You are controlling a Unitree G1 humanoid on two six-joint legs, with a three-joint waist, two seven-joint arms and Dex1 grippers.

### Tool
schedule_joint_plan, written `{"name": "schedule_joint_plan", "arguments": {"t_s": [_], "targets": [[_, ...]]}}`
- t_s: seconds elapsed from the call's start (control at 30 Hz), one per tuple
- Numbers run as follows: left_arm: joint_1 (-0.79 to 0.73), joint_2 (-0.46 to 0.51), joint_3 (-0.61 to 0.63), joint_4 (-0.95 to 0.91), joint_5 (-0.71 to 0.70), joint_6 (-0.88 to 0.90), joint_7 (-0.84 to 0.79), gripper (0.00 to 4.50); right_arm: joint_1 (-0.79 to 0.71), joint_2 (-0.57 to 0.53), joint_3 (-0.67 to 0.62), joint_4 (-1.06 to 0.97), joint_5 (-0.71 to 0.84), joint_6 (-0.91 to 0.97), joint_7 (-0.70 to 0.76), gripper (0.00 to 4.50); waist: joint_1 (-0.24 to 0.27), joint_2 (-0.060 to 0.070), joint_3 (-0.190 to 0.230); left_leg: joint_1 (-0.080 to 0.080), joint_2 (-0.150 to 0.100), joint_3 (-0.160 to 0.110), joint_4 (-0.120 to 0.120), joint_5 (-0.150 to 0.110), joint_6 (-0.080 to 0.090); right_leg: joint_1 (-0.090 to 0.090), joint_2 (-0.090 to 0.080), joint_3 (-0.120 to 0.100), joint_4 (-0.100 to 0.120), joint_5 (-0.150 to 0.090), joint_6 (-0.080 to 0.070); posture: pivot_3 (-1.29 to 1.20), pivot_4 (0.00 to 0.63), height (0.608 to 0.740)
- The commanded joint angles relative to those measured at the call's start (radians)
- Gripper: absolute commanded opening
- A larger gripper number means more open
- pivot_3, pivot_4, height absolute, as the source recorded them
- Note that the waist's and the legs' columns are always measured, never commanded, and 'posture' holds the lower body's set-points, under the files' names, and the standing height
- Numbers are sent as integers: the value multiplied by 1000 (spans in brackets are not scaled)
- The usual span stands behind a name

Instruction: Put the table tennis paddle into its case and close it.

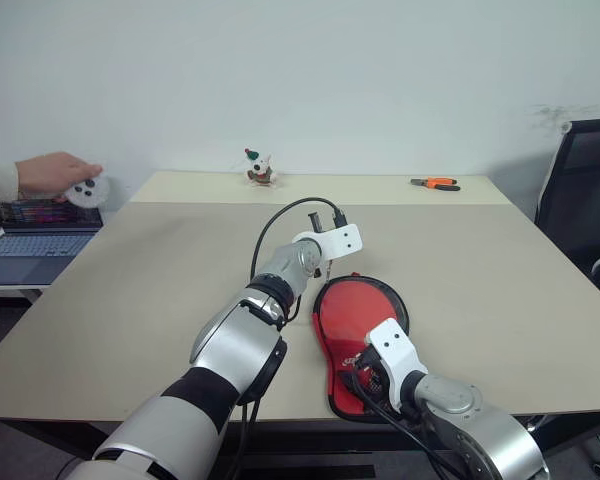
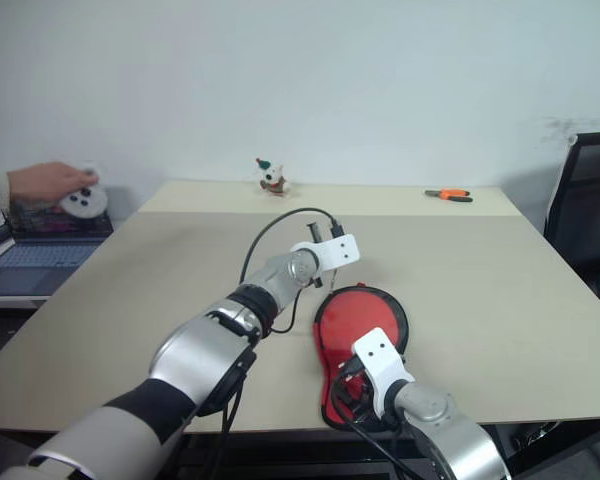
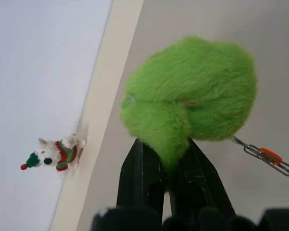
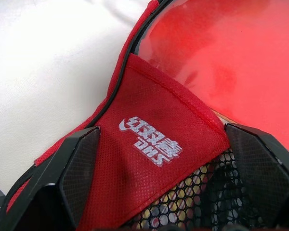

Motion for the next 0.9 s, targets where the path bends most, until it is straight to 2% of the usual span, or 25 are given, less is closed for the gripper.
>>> {"name": "schedule_joint_plan", "arguments": {"t_s": [0.03,0.27,0.37,0.47,0.63,0.8,0.9], "targets": [[-10,-19,-24,-21,17,-32,-29,45,52,9,44,90,42,96,17,4500,0,0,0,0,0,0,0,0,0,0,0,0,0,0,0,0,150,740],[31,-62,-30,-22,13,-37,-49,45,13,29,38,143,35,65,21,4500,-5,0,0,2,0,1,0,0,0,0,1,1,1,0,0,0,150,740],[38,-75,3,-24,-22,-37,-82,45,2,30,32,157,34,56,26,4500,-6,0,-1,2,0,2,0,0,0,0,2,1,1,0,0,0,150,740],[42,-80,60,-27,-80,-29,-115,832,-8,29,29,173,34,45,30,4500,-6,0,-1,2,0,2,1,0,0,1,2,1,1,0,0,0,150,740],[40,-71,101,-29,-120,-18,-145,2728,-30,28,29,203,33,24,42,4500,-7,-1,-2,3,1,2,1,0,0,1,2,1,1,0,0,0,150,740],[38,-71,118,-30,-139,-24,-184,4442,-56,20,25,241,29,-2,62,4500,-11,-1,-3,5,1,2,1,0,0,2,3,2,2,0,1,0,150,740],[38,-57,120,-31,-144,-29,-216,4481,-78,14,19,277,25,-25,79,4500,-16,-1,-3,8,0,3,1,0,0,4,3,3,2,1,2,0,150,740]]}}
